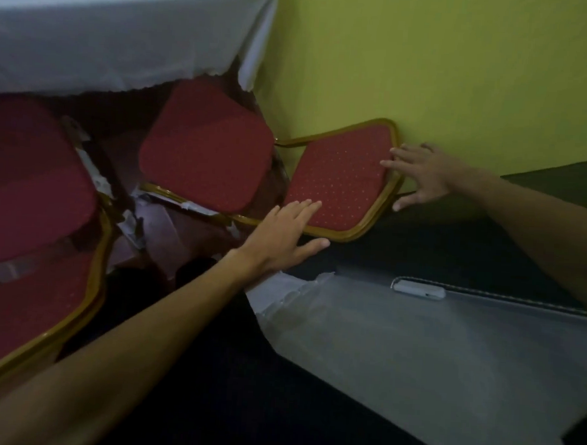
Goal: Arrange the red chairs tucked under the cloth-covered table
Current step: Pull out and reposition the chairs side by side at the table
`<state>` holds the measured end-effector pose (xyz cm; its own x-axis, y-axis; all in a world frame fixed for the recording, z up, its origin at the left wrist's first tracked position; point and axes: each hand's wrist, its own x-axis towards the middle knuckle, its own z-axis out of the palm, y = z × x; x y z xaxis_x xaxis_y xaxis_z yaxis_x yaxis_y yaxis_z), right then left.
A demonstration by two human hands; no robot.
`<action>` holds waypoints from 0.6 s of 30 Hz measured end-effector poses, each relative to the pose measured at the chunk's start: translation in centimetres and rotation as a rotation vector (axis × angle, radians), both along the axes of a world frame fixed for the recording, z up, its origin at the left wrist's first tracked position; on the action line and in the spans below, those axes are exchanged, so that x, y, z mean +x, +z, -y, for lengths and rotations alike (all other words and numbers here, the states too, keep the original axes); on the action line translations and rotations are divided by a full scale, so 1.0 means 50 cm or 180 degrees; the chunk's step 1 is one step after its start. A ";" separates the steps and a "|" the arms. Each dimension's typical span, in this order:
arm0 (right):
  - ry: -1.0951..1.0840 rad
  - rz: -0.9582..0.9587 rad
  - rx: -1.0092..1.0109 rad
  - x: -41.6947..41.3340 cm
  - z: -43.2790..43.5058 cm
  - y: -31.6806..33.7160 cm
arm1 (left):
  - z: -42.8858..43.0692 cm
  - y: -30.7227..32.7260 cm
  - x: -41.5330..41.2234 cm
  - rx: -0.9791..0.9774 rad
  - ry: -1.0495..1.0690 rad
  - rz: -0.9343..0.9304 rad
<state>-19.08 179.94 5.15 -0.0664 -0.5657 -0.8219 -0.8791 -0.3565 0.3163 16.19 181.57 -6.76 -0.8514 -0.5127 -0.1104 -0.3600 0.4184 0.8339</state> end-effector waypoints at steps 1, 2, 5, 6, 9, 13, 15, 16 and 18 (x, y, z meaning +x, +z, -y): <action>0.0043 -0.0078 0.0099 -0.025 0.014 -0.005 | -0.004 -0.007 -0.035 0.0047 0.0020 -0.0013; 0.0089 -0.0123 0.0174 -0.048 0.027 -0.013 | -0.008 -0.016 -0.072 0.0092 0.0014 -0.0015; 0.0374 -0.0196 0.0480 -0.110 0.071 -0.048 | -0.026 -0.039 -0.182 0.0500 -0.0008 -0.0033; 0.0488 -0.0214 0.0532 -0.125 0.086 -0.060 | -0.029 -0.045 -0.213 0.0680 -0.0012 -0.0020; 0.0762 -0.0174 0.0670 -0.162 0.120 -0.088 | -0.036 -0.062 -0.296 0.0905 -0.0094 0.0025; 0.1082 -0.0113 0.0831 -0.194 0.141 -0.117 | -0.044 -0.082 -0.368 0.1197 0.0157 0.0282; 0.1186 -0.0015 0.0906 -0.206 0.149 -0.125 | -0.049 -0.089 -0.395 0.1315 0.0196 0.0437; 0.1239 0.0060 0.0911 -0.212 0.151 -0.128 | -0.052 -0.094 -0.406 0.1365 0.0176 0.0502; 0.1345 0.0284 0.0863 -0.219 0.156 -0.135 | -0.060 -0.105 -0.422 0.1441 0.0122 0.0586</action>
